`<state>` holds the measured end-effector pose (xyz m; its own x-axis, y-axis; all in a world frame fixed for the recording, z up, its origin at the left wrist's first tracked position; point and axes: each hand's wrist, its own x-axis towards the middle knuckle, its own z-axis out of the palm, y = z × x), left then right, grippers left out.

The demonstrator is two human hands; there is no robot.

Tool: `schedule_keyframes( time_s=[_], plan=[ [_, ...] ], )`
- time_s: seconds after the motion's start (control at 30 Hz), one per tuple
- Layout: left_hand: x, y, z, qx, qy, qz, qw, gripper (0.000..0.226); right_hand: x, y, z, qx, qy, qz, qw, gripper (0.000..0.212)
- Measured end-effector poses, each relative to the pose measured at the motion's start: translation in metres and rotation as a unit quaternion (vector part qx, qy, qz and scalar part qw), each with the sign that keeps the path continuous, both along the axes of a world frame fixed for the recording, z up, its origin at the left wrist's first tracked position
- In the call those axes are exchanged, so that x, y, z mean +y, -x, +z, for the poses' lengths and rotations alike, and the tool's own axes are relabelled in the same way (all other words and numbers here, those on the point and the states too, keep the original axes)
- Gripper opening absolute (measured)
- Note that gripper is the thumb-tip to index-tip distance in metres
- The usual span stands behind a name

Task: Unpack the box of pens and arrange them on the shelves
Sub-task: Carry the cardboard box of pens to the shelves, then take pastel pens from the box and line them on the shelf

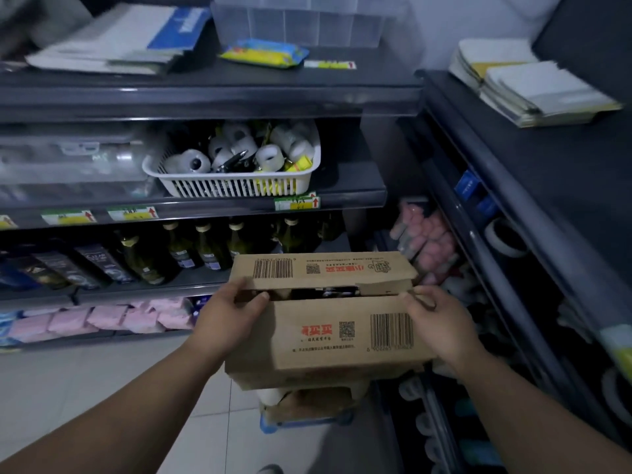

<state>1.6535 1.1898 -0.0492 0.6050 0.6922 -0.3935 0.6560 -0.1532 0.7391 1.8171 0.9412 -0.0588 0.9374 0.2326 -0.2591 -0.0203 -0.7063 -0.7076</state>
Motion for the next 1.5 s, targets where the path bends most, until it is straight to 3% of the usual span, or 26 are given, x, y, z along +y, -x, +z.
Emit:
schedule_keyframes(
  time_s=[0.13, 0.23, 0.3, 0.33, 0.43, 0.5, 0.57, 0.67, 0.8, 0.93, 1.0, 1.13, 1.27, 1.33, 1.4, 1.47, 1.5],
  plan=[
    [-0.007, 0.019, 0.027, -0.033, -0.005, 0.024, 0.999, 0.026, -0.006, 0.009, 0.028, -0.030, 0.030, 0.018, 0.999, 0.050],
    [-0.017, 0.036, 0.041, -0.051, 0.035, 0.038, 0.997, 0.012, -0.016, 0.011, 0.043, -0.018, 0.041, 0.025, 0.999, 0.047],
    [-0.028, 0.047, 0.036, 0.007, 0.031, -0.002, 0.999, 0.025, -0.026, 0.014, 0.040, 0.002, 0.070, 0.072, 0.995, 0.033],
    [-0.032, 0.051, 0.027, 0.060, -0.021, -0.050, 0.997, 0.034, -0.031, 0.016, 0.032, 0.020, 0.090, 0.102, 0.990, 0.027],
    [-0.049, 0.060, -0.001, 0.136, -0.162, -0.144, 0.967, 0.057, -0.043, 0.030, 0.009, 0.068, 0.139, 0.198, 0.968, 0.055],
    [-0.060, 0.065, -0.019, 0.136, -0.244, -0.197, 0.940, 0.070, -0.050, 0.037, -0.004, 0.029, 0.190, 0.240, 0.952, 0.067],
    [-0.066, 0.068, -0.035, 0.168, -0.329, -0.257, 0.893, 0.079, -0.053, 0.039, -0.014, -0.036, 0.226, 0.255, 0.940, 0.062],
    [-0.064, 0.065, -0.044, 0.187, -0.361, -0.324, 0.854, 0.086, -0.046, 0.040, -0.018, -0.091, 0.235, 0.236, 0.939, 0.055],
    [-0.063, 0.038, -0.036, 0.157, -0.318, -0.396, 0.847, 0.093, -0.023, 0.041, -0.020, -0.102, 0.232, 0.236, 0.938, 0.063],
    [-0.061, 0.015, -0.030, 0.157, -0.362, -0.410, 0.822, 0.052, -0.002, 0.046, -0.027, -0.116, 0.224, 0.227, 0.941, 0.064],
    [-0.058, 0.012, -0.029, 0.161, -0.397, -0.425, 0.797, 0.043, 0.002, 0.047, -0.024, -0.140, 0.232, 0.237, 0.933, 0.058],
    [-0.050, 0.023, -0.020, 0.043, -0.485, -0.422, 0.764, 0.016, 0.003, 0.050, -0.007, -0.187, 0.228, 0.294, 0.909, 0.050],
    [-0.028, 0.033, -0.006, 0.007, -0.552, -0.333, 0.765, 0.022, -0.007, 0.038, 0.018, -0.245, 0.282, 0.310, 0.874, 0.055],
    [-0.014, 0.044, 0.006, 0.024, -0.589, -0.293, 0.752, 0.019, -0.020, 0.024, 0.030, -0.306, 0.316, 0.309, 0.843, 0.059],
    [-0.001, 0.055, 0.009, 0.088, -0.589, -0.276, 0.755, 0.036, -0.037, 0.012, 0.037, -0.338, 0.350, 0.302, 0.820, 0.065],
    [0.006, 0.063, 0.002, 0.147, -0.530, -0.293, 0.782, 0.031, -0.048, 0.010, 0.039, -0.282, 0.434, 0.322, 0.793, 0.068],
    [0.004, 0.066, -0.002, 0.169, -0.469, -0.291, 0.817, 0.027, -0.051, 0.009, 0.028, -0.239, 0.445, 0.318, 0.802, 0.067]
  ],
)
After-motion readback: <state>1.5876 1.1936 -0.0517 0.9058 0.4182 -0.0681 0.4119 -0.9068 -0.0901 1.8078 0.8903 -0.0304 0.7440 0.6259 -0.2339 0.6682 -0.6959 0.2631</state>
